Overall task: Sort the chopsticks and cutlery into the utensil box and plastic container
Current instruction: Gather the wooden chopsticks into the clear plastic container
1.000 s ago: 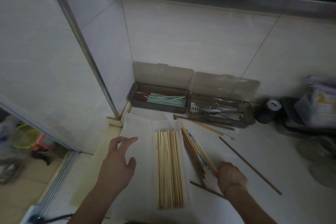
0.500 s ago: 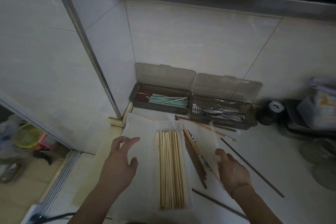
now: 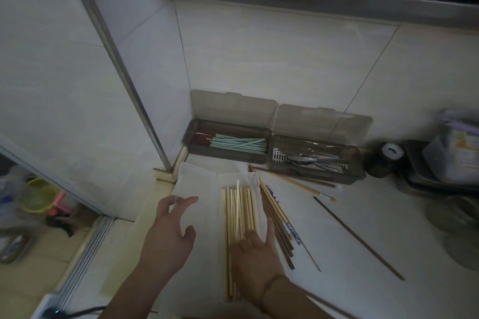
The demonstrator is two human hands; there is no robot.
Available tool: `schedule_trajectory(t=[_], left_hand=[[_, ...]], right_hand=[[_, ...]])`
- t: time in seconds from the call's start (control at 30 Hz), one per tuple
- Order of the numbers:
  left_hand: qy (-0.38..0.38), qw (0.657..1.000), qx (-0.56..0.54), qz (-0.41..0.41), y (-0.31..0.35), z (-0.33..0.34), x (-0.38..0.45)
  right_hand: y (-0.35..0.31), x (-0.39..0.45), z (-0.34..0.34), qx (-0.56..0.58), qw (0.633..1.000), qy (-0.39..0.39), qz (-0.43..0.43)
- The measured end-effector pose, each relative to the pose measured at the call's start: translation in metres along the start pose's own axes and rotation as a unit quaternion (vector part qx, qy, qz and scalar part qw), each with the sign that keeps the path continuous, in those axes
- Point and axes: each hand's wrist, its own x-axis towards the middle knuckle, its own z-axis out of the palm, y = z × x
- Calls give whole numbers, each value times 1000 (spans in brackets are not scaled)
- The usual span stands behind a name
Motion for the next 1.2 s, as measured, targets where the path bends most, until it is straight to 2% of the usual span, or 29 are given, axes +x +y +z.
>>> schedule_trajectory(t=[0.07,0.1,0.17,0.2,0.27,0.33,0.4,0.43,0.5,0.6,0.67,0.83,1.0,1.2], left_hand=[[1,1000,0,0,0,1,0],[2,1000,2,0,-1,1,0],[1,1000,7,-3,-1,1,0],[0,1000,8,-5,-2,1,0],[-7,1000,6,-7,-3,1,0],[-10,1000,4,-7,-3,1,0],[-10,1000,5,-10,-3,2,0],[-10,1000,6,-11,-3,2,0],[-9,1000,9,-15,-2,2,0],[-11,1000,12,-25,-1,2,0],[-9,1000,13,-25,-1,2,0],[-13,999,24,-28,0,1,0],[-18,999,24,-26,0,1,0],[-21,999,25,-35,1,1,0]], right_hand=[[0,0,-5,-17,990,-137,-11],[3,1,-6,-14,988,-152,-17],[10,-1,-8,8,990,-129,-48],[17,-3,-5,18,994,-83,-66],[39,-2,1,68,992,81,-62],[72,8,4,149,963,223,2],[116,19,8,193,934,273,128],[137,24,13,204,921,255,212],[171,30,21,208,904,161,337],[198,32,29,177,911,36,372],[204,36,32,155,917,12,367],[195,46,41,27,933,9,358],[196,50,44,60,923,24,379],[208,30,26,61,941,105,315]])
